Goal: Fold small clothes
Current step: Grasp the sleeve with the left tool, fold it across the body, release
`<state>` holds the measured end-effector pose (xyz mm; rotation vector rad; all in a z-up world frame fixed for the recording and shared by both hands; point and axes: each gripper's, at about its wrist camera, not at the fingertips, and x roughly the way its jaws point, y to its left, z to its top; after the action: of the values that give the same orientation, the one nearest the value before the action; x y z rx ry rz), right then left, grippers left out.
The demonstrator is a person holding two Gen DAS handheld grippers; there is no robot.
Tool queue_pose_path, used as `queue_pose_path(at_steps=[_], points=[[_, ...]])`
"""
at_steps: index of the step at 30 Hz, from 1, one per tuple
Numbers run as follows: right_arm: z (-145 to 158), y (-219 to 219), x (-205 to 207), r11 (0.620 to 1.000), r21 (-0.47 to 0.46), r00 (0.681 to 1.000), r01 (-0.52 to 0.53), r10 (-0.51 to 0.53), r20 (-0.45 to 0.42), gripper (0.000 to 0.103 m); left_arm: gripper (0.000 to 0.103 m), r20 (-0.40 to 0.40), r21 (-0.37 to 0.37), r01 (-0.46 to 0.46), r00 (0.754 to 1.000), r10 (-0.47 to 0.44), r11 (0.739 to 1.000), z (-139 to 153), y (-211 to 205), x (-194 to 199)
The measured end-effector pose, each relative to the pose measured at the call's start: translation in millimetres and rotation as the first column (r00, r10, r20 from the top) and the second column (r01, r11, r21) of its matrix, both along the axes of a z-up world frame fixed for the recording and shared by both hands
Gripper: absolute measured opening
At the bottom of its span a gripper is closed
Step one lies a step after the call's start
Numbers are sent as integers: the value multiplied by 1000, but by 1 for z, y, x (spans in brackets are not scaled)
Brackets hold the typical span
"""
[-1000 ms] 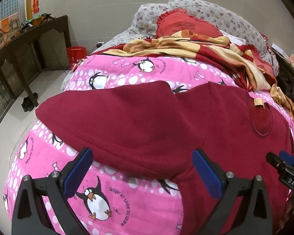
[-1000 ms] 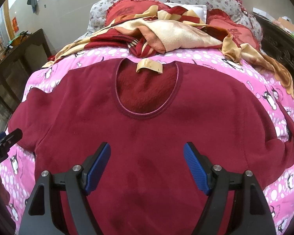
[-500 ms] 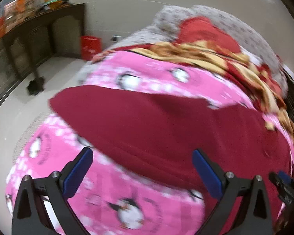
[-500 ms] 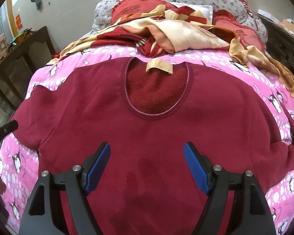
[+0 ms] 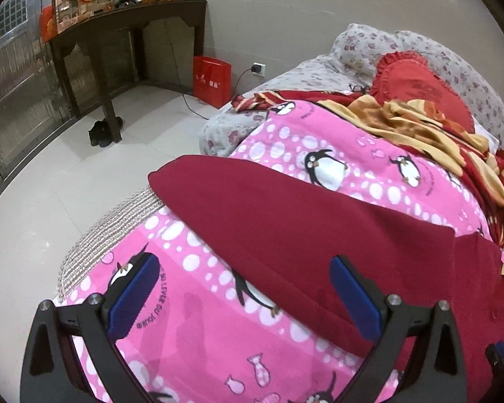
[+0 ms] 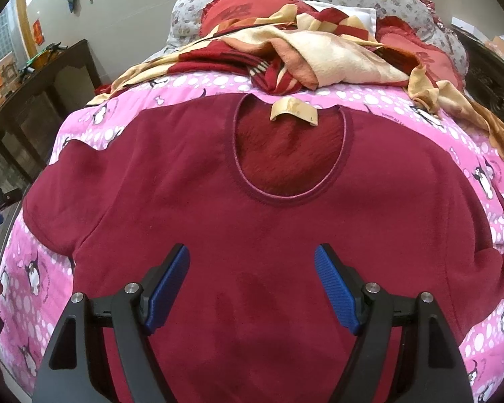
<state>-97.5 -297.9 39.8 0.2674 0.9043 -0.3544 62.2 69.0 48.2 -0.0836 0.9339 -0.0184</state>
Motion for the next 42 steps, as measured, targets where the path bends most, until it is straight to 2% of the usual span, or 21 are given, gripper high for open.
queue_pose_path(at_steps=[4, 8, 10, 12, 14, 15, 18, 21, 23, 25, 28, 30, 31, 32, 34, 36, 37, 39, 41, 42], points=[[0, 2, 1, 1000, -2, 1000, -7, 7, -3, 81, 103, -18, -10, -20, 1000, 20, 1000, -8, 4, 13], [-2, 2, 1, 1000, 3, 1000, -5, 5, -11, 81, 100, -59, -71, -36, 998, 32, 997, -19, 9, 31], [-3, 1, 1, 1000, 9, 1000, -3, 3, -14, 81, 76, -102, -161, -36, 995, 20, 986, -28, 13, 43], [-3, 0, 0, 1000, 10, 1000, 2, -2, -14, 81, 69, -130, -200, -67, 991, 41, 977, -36, 17, 53], [-2, -1, -1, 1000, 9, 1000, 8, -8, -11, 81, 45, -113, -217, -90, 991, 66, 972, -34, 19, 55], [-2, -2, -2, 1000, 11, 1000, 9, -9, -10, 81, 24, -111, -209, -90, 992, 68, 974, -32, 18, 56], [1, -6, -6, 1000, 13, 1000, 17, -17, -2, 81, 9, -98, -214, -52, 995, 31, 976, -16, 13, 53], [6, -15, -13, 999, 17, 999, 35, -35, 16, 81, 9, 10, -246, 44, 999, -43, 968, 26, -4, 29], [10, -24, -19, 998, 20, 998, 57, -58, 33, 81, 9, 94, -258, 144, 988, -124, 955, 59, -29, 5], [14, -34, -25, 996, 28, 996, 81, -82, 47, 81, 9, 159, -271, 267, 960, -230, 925, 87, -63, -19], [18, -49, -35, 993, 34, 992, 114, -116, 56, 81, 9, 218, -272, 463, 884, -414, 844, 107, -128, -61], [21, -60, -46, 989, 28, 987, 144, -146, 62, 81, 9, 217, -261, 577, 816, -535, 774, 99, -177, -90], [22, -66, -51, 987, 27, 985, 159, -160, 62, 81, 9, 206, -242, 615, 789, -580, 751, 89, -199, -103], [22, -71, -56, 985, 29, 983, 172, -173, 61, 81, 9, 178, -222, 656, 755, -631, 722, 74, -223, -116], [19, -82, -65, 979, 40, 978, 201, -202, 51, 81, 13, 94, -234, 715, 691, -716, 659, 39, -257, -133], [16, -91, -73, 975, 54, 975, 217, -220, 42, 81, 18, 7, -223, 750, 640, -769, 622, 10, -276, -143], [15, -94, -76, 973, 60, 974, 223, -226, 35, 81, 22, -23, -192, 761, 628, -778, 620, 1, -279, -148], [14, -98, -79, 973, 69, 974, 222, -225, 35, 81, 32, -47, -160, 767, 623, -781, 622, -1, -272, -155], [17, -99, -79, 976, 72, 976, 204, -209, 56, 81, 49, -8, -156, 767, 629, -777, 622, 14, -249, -156], [20, -97, -77, 979, 72, 978, 192, -197, 74, 81, 67, 24, -144, 764, 638, -770, 629, 24, -237, -155]])
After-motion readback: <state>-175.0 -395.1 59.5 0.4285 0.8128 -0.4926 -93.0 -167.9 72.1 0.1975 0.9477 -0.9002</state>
